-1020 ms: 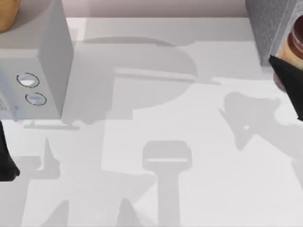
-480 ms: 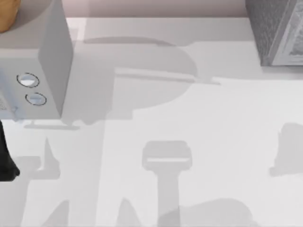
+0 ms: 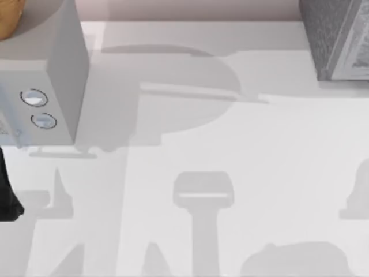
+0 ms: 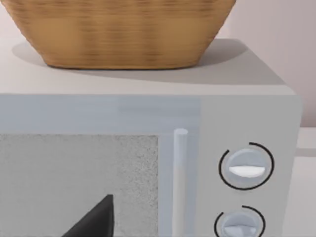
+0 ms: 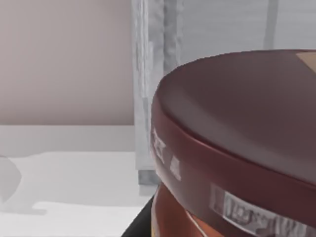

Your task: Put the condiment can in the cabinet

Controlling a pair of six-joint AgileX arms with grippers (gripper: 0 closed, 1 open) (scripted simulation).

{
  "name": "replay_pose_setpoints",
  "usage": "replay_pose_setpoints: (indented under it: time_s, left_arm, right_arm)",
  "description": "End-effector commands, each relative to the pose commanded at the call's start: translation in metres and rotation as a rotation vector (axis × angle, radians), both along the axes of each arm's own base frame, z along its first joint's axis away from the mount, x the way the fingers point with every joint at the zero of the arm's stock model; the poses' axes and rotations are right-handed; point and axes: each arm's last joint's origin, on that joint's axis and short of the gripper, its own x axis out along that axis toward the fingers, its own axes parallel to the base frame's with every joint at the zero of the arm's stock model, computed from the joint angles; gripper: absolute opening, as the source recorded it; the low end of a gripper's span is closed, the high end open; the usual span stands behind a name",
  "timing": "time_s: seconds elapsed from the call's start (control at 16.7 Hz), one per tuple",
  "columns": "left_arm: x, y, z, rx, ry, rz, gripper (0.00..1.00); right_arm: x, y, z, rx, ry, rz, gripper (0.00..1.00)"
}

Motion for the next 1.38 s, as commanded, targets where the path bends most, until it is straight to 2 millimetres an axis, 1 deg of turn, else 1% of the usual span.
replay_pose_setpoints:
  time_s: [0.12,0.24,0.3,0.42,0.54,0.66,0.84,1.02,1.14,1.26,1.38]
  left_arm:
    - [0.000,0.000,0.000,0.000,0.000,0.000,1.00]
    - [0.000,0.000,0.000,0.000,0.000,0.000,1.00]
    - [0.000,0.000,0.000,0.000,0.000,0.000,1.00]
    - [0.000,0.000,0.000,0.000,0.000,0.000,1.00]
    - [0.000,0.000,0.000,0.000,0.000,0.000,1.00]
    - [0.000,0.000,0.000,0.000,0.000,0.000,1.00]
    - [0.000,0.000,0.000,0.000,0.000,0.000,1.00]
    - [0.000,0.000,0.000,0.000,0.000,0.000,1.00]
    - [0.000,0.000,0.000,0.000,0.000,0.000,1.00]
    - [0.000,0.000,0.000,0.000,0.000,0.000,1.00]
    - [0.000,0.000,0.000,0.000,0.000,0.000,1.00]
  right_arm:
    - [0.000,0.000,0.000,0.002,0.001,0.006,0.00]
    - [-0.001,0.001,0.009,0.001,-0.008,0.003,0.00]
    - [-0.001,0.001,0.018,0.000,-0.014,0.001,0.00]
    - [-0.002,0.001,0.042,-0.002,-0.023,-0.003,0.00]
    - [-0.001,0.002,0.074,-0.005,-0.023,-0.004,0.00]
    - [0.003,0.004,0.111,-0.009,-0.015,-0.003,0.00]
    - [0.017,0.008,0.171,-0.014,0.000,0.000,0.00]
    - [0.039,0.015,0.230,-0.017,0.010,0.003,0.00]
    - [0.057,0.020,0.266,-0.017,0.011,0.005,0.00]
    - [0.075,0.026,0.298,-0.016,0.010,0.008,0.00]
    - [0.093,0.032,0.324,-0.013,0.007,0.009,0.00]
